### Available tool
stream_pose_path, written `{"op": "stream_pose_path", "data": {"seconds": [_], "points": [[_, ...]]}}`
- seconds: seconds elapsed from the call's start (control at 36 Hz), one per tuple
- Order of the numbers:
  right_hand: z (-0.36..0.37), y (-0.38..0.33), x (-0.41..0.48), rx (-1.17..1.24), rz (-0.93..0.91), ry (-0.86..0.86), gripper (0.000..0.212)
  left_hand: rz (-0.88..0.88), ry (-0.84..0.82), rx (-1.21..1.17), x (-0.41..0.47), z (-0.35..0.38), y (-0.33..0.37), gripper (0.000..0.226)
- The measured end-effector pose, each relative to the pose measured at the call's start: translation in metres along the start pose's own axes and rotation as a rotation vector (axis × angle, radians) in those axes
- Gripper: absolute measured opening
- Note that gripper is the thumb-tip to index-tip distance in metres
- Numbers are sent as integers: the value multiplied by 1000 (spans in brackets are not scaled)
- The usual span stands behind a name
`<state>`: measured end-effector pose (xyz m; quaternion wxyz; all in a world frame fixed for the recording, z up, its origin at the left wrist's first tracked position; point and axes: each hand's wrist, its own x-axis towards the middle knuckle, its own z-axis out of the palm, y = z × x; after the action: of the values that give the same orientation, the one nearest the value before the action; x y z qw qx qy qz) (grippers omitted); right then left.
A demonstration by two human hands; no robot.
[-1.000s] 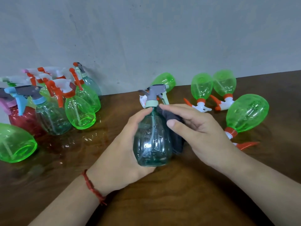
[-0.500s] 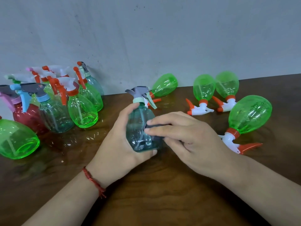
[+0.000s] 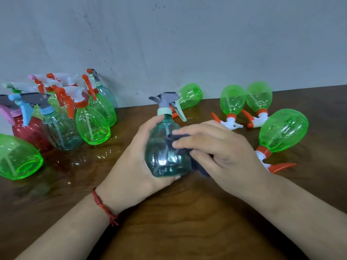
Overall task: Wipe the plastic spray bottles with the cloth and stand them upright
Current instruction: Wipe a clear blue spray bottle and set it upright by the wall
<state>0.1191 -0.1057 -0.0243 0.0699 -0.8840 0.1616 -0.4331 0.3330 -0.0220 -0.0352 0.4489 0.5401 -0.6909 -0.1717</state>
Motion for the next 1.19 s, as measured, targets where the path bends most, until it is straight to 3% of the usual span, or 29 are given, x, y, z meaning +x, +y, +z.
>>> {"op": "stream_pose_path", "data": {"seconds": [0.17, 0.31, 0.39, 0.5, 0.64, 0.78, 0.86, 1.0, 1.19], "points": [[0, 0, 1, 251, 261, 122, 41, 86, -90, -35, -1, 8, 6, 117], [0, -3, -1, 302, 277, 26, 39, 108, -69, -1, 1, 7, 3, 116], [1, -5, -1, 299, 290, 59, 29, 96, -36, 24, 0, 8, 2, 115], [6, -6, -1, 244, 208, 103, 24, 5, 43, -43, -3, 10, 0, 116], [8, -3, -4, 223, 49, 19, 21, -110, 165, -178, 1, 6, -1, 114], [7, -1, -3, 159, -27, 15, 21, -119, 142, -203, 2, 5, 0, 114], [7, 4, -2, 187, 93, 85, 22, -39, 45, -127, -1, 6, 0, 118], [6, 10, 3, 464, 398, 138, 23, 31, -79, -76, -6, 11, 6, 121], [9, 9, 3, 487, 374, 102, 25, 24, -45, -20, -6, 11, 8, 116]]}}
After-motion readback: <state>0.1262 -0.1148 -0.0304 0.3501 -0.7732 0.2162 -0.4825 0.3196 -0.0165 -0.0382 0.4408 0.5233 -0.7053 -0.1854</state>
